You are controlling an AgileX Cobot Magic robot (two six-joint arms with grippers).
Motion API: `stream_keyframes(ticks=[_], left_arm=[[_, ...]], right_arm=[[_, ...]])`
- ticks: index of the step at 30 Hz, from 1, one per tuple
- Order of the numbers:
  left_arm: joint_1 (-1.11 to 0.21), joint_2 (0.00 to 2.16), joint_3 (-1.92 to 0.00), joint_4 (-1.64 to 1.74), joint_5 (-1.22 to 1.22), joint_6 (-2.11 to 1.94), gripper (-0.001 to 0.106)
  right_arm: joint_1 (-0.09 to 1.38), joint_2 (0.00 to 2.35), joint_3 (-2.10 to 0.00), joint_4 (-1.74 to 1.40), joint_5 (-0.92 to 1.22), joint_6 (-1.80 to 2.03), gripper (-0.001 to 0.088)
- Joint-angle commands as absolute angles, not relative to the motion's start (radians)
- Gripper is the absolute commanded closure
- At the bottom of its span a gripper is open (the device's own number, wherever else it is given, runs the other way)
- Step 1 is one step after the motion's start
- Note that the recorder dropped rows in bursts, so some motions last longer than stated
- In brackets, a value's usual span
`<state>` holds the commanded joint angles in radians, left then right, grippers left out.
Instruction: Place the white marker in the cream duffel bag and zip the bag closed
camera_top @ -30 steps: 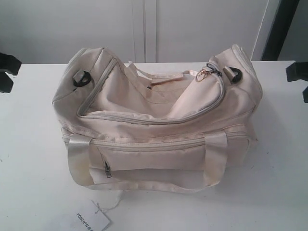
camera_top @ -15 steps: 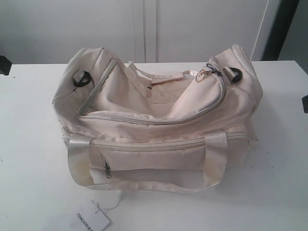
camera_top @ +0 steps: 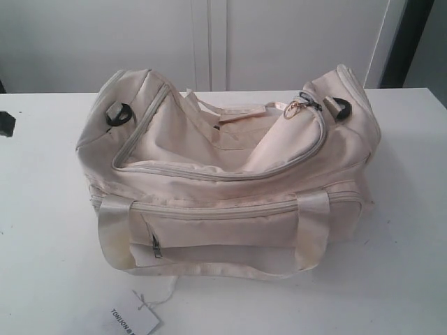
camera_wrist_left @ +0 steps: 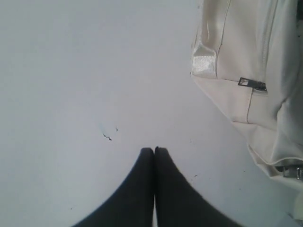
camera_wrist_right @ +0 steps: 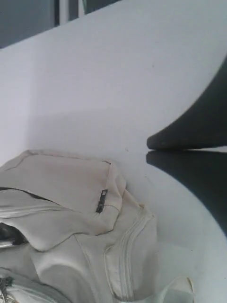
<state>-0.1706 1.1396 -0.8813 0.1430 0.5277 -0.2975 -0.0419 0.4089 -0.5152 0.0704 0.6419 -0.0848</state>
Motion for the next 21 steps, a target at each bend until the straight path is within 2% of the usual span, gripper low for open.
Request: stream_keyframes(ticks=[4,21], left_arm=[[-0.171,1.13,-0.8,0.143,0.478,-0.29,0.105],[-0.171,1.13,-0.8,0.143,0.489,-0.29,0.105]], right_arm=[[-0.042,0.267,-0.426,0.073,0.451,-0.084,0.0868],[-0.042,0.199,-0.401,0.075,0.447,-0.082,0.0868]])
